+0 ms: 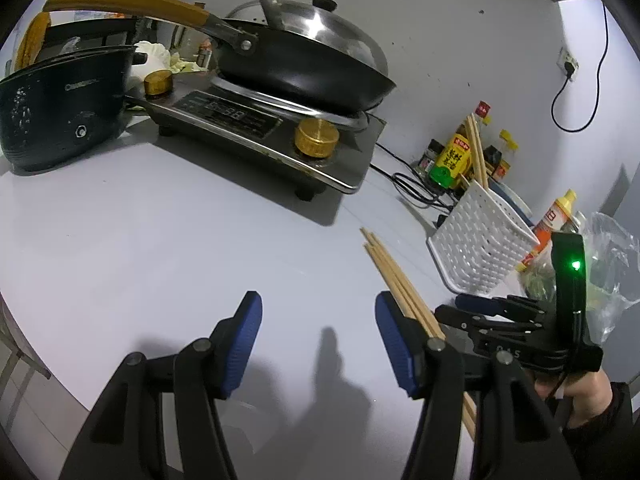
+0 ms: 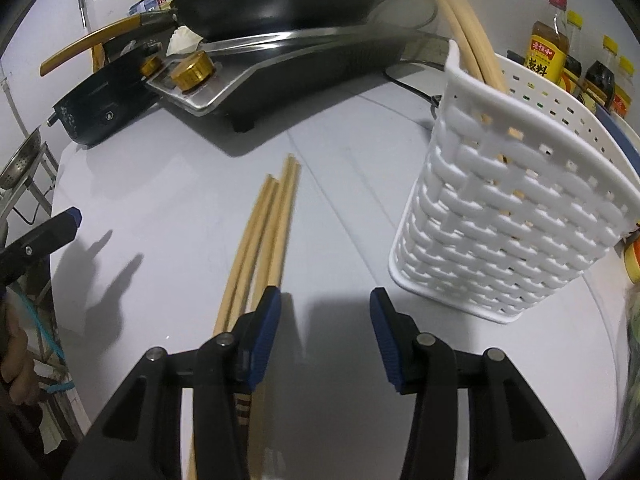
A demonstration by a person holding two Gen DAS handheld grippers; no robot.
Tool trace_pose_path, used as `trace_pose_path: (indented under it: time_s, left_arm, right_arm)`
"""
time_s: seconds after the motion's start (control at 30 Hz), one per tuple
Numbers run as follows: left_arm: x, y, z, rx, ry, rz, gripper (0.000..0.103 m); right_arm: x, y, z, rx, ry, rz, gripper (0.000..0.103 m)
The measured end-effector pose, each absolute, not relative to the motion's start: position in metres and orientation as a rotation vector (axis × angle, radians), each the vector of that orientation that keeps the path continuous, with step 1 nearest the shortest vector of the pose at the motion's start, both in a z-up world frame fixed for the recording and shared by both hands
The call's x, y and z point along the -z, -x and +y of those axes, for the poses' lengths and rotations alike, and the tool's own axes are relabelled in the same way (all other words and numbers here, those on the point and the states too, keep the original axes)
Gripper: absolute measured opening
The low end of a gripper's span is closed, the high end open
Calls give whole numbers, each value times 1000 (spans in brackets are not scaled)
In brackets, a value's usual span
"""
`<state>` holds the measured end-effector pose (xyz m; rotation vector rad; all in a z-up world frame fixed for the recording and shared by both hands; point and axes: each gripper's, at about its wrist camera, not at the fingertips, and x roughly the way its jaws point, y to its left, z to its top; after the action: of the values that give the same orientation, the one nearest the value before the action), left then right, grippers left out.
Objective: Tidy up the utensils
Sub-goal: 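Move both open tools back down toward the remaining loose chopsticks, then close the right tool on one chopstick while the left tool reaches another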
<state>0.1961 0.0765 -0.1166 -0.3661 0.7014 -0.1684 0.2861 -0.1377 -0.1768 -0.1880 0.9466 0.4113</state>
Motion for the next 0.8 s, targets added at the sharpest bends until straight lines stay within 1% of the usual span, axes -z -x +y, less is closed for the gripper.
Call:
trace_pose_path:
  time_s: [0.2,0.37,0.6,0.67,0.7,0.73,0.8]
  left_arm:
    - [117,-198,60,189,343,722,59]
    - [114,-198,50,198,328,724,59]
    - [112,-197,41,201,305,739,59]
    - [113,-199,35,208,292,749,59]
    - [113,-199,32,211,286,752,59]
    - [114,-200,27,217,275,758,59]
    - [114,-201,19,229,258,766,59]
  right_arm:
    - [175,-282,-146,-432,154,931,43]
    - [173,-279,-135,-474,180,912,43]
    - [182,-279,-127,-469,240,883,29]
    - [182,-279,-129,-470,236,880,22]
    - [182,-279,-131,-467,237,876,13]
    - [182,-278,-133,-465,238,874,7]
    - [182,-276,-142,-472,230,875,6]
